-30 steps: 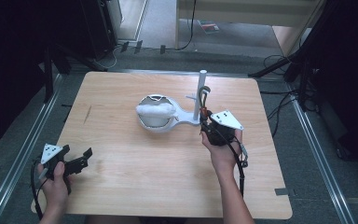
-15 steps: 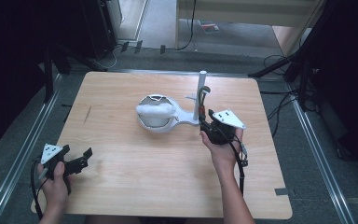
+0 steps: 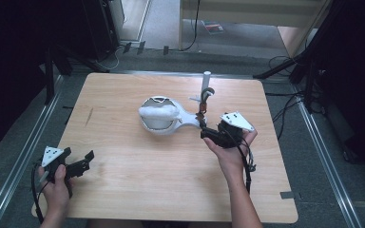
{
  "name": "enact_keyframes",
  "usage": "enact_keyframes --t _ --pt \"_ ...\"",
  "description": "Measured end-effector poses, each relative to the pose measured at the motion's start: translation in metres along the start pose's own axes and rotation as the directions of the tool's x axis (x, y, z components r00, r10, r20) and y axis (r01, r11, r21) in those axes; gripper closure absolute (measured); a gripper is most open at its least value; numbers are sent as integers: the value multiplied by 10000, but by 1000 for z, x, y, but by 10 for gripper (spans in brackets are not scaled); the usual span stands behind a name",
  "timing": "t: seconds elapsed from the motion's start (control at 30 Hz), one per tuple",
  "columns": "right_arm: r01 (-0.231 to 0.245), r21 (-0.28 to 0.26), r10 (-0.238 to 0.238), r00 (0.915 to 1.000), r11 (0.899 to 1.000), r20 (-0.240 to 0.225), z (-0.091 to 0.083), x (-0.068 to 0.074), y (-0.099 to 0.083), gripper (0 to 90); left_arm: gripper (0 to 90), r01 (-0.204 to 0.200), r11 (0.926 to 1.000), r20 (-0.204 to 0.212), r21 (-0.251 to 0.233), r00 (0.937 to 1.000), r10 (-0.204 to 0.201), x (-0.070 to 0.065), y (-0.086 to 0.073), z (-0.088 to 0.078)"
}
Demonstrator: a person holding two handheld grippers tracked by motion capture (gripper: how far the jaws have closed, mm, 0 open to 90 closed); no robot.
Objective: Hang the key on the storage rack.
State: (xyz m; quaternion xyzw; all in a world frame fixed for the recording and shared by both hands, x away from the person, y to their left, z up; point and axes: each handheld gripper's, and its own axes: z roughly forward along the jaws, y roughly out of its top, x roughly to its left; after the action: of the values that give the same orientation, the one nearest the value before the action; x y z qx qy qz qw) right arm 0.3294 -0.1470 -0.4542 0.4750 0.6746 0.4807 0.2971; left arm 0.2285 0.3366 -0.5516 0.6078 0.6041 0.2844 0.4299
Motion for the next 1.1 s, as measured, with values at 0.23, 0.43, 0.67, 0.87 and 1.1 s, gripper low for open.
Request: enact_keyframes --t 0.23,0.43,0.67,0.87,1.1 --pt "91 69 -90 10000 9999 -26 -5 0 -4 0 73 20 10000 -7 -43 10000 -20 0 0 0" --pt "-65 12 65 9999 10000 -144 -10 -6 -9 0 73 -4 10000 -27 -7 10000 4 -1 0 0" --pt "-29 92 28 10000 10000 22 -18 -13 -17 0 73 -11 10000 -25 -5 10000 11 0 0 1" --pt "85 102 -86 9999 9999 94 -24 -18 -24 0 73 -12 10000 -27 -5 10000 12 0 0 1" --pt "22 240 -28 9997 9997 239 -31 -27 -35 0 73 -22 10000 -50 -7 10000 21 -1 0 1"
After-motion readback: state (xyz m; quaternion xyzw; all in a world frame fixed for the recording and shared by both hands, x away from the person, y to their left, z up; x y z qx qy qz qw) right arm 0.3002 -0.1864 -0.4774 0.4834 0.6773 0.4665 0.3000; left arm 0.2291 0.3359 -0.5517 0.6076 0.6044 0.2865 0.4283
